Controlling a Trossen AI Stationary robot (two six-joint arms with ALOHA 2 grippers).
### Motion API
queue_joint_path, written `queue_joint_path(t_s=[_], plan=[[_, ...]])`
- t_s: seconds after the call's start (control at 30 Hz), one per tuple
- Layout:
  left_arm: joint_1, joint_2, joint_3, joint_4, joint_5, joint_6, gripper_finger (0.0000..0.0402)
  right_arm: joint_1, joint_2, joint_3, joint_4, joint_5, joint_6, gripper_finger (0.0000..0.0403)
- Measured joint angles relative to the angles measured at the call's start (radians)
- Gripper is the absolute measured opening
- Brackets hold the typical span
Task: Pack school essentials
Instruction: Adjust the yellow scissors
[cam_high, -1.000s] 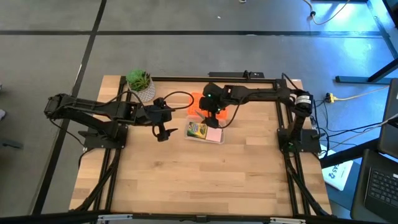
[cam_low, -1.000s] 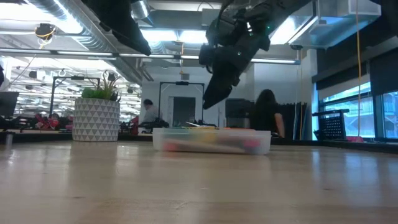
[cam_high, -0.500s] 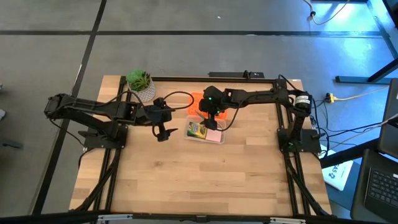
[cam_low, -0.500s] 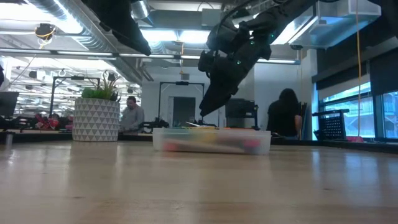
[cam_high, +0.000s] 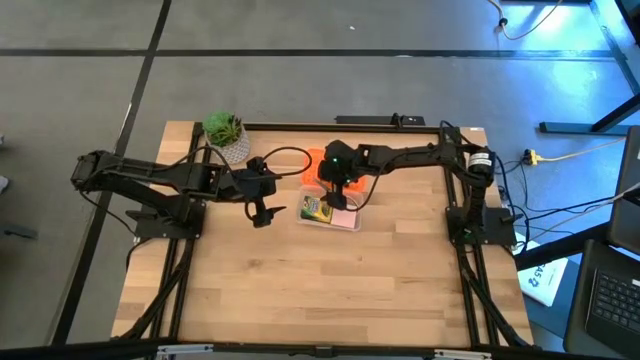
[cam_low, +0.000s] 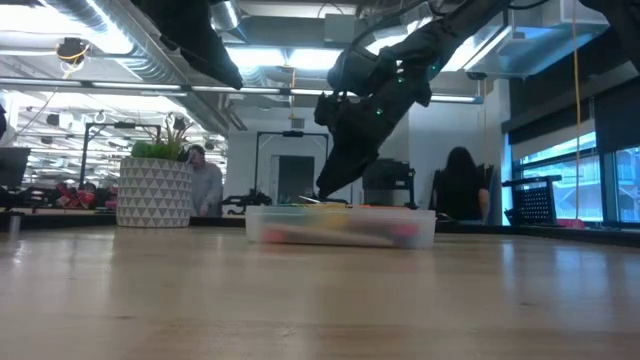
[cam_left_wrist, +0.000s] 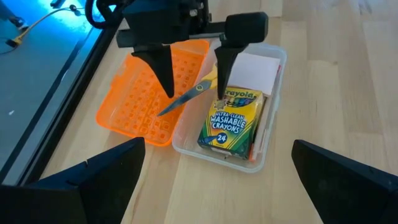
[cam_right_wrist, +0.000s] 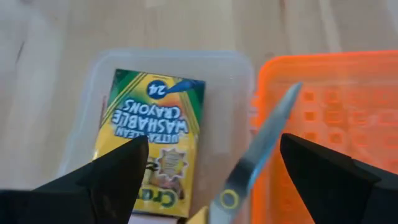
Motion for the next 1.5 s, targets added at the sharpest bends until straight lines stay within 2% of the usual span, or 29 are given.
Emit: queue_joint_path(t_s=[0.37,0.8,0.93,1.17,1.27,1.5], plan=[[0.0,0.0,0.0,0.0,0.0,0.0,0.04,0.012,0.017,0.0,-0.001,-0.033,-0.005,0.0365],[0.0,0.0,0.0,0.0,0.0,0.0,0.04,0.012,0.007,0.027,0.001,0.077,-0.031,0.0365],[0.0,0.0,0.0,0.0,0.0,0.0,0.04,0.008,0.024,0.026,-0.004,0.017,-0.027,0.0365],[0.0,0.0,0.0,0.0,0.0,0.0,0.04,0.009,0.046,0.025,-0.002,-0.006,-0.027,0.0365],[0.0,0.0,0.0,0.0,0.0,0.0,0.04,0.008,0.045,0.024,-0.005,-0.058,-0.026,0.0365],[0.0,0.0,0.0,0.0,0.0,0.0,0.04,0.022,0.048,0.025,-0.009,-0.103,-0.026,0.0365]])
